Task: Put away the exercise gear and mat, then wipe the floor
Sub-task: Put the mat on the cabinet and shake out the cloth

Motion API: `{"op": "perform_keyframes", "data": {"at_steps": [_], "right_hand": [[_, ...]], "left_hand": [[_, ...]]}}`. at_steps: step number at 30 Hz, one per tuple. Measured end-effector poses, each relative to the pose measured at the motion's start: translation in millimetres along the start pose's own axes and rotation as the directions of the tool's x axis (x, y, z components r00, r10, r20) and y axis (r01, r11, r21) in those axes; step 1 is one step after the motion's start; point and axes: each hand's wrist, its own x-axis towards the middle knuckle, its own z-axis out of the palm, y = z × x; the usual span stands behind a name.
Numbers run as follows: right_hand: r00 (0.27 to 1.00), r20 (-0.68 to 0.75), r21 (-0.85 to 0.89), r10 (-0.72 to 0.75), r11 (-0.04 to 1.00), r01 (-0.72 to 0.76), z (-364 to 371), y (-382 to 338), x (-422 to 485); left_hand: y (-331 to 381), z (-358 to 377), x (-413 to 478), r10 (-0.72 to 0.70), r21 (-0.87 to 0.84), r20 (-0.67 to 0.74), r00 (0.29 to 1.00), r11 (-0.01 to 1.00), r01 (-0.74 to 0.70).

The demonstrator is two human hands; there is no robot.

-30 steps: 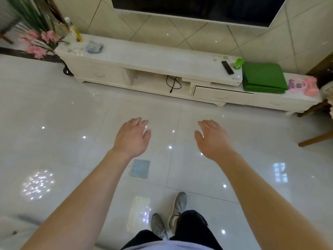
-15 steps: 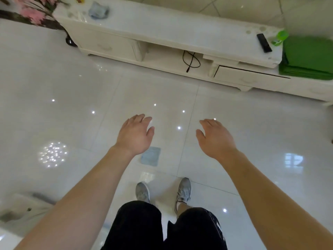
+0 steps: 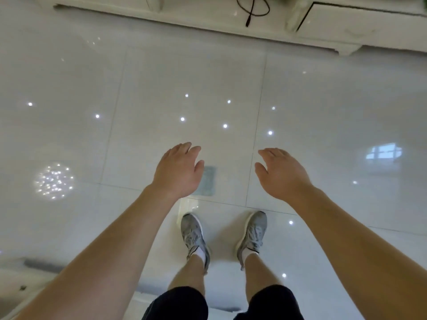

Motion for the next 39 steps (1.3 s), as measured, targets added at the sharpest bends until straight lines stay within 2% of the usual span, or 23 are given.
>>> {"op": "perform_keyframes", "data": {"at_steps": [9,20,28,36,39], "right_hand": [[0.993,0.114,0.034,0.035,0.999,-0.039,143,32,97],[0.968,0.248,0.020,0.035,0.999,-0.041,291,67,170],[0.959,0.279,-0.008,0.054,0.998,-0.054,344,89,205],[0.955,0.294,-0.002,0.045,0.999,-0.047,378,96,225],[0.951,0.306,-0.001,0.049,0.999,-0.051,386,99,228]], "left_hand": [[-62,146,74,-0.052,-0.013,0.126,0.991,0.998,0.054],[-95,311,142,-0.043,0.005,0.262,0.964,0.999,0.043],[-121,383,174,-0.045,0.057,0.262,0.964,0.998,0.030],[-130,425,200,-0.060,0.116,0.265,0.962,0.993,0.030],[-130,437,203,-0.083,0.161,0.227,0.970,0.986,0.047]]}}
